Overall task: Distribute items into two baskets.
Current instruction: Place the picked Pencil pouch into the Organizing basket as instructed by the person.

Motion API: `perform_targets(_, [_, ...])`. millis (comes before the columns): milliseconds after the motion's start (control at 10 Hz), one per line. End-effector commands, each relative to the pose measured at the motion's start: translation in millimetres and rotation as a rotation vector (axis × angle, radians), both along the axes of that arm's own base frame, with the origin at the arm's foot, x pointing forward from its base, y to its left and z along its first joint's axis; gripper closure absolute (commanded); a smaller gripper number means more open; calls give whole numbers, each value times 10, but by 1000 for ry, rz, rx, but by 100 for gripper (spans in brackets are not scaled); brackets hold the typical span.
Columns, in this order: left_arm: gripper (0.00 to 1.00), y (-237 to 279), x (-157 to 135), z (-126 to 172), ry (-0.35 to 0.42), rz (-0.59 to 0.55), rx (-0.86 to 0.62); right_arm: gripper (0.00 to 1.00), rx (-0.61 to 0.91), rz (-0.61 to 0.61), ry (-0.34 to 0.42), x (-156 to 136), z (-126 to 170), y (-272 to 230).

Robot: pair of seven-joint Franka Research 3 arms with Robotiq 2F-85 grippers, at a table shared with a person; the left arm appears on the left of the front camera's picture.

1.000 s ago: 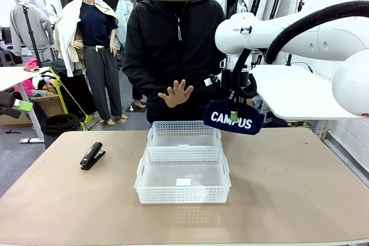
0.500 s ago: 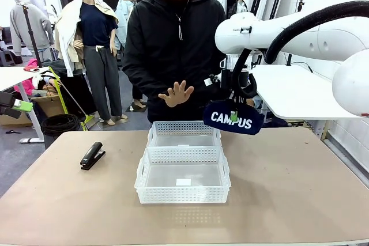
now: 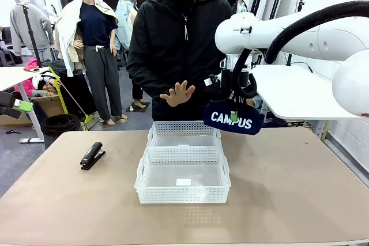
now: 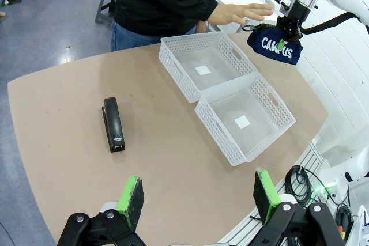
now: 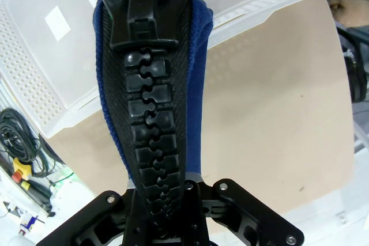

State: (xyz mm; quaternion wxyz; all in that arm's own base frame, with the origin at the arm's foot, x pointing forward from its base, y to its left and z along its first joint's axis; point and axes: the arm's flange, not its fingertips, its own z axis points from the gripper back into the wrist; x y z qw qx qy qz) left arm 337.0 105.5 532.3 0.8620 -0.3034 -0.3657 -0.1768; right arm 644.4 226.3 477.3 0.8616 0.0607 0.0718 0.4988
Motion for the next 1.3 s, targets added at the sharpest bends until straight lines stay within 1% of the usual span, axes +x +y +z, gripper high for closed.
perform_targets(0, [0, 26, 2, -15, -15, -15, -8, 100, -1, -10, -9, -10, 35, 0])
perform_targets(1200, [0, 26, 2, -15, -15, -15, -8, 100, -1, -10, -9, -10, 35, 0])
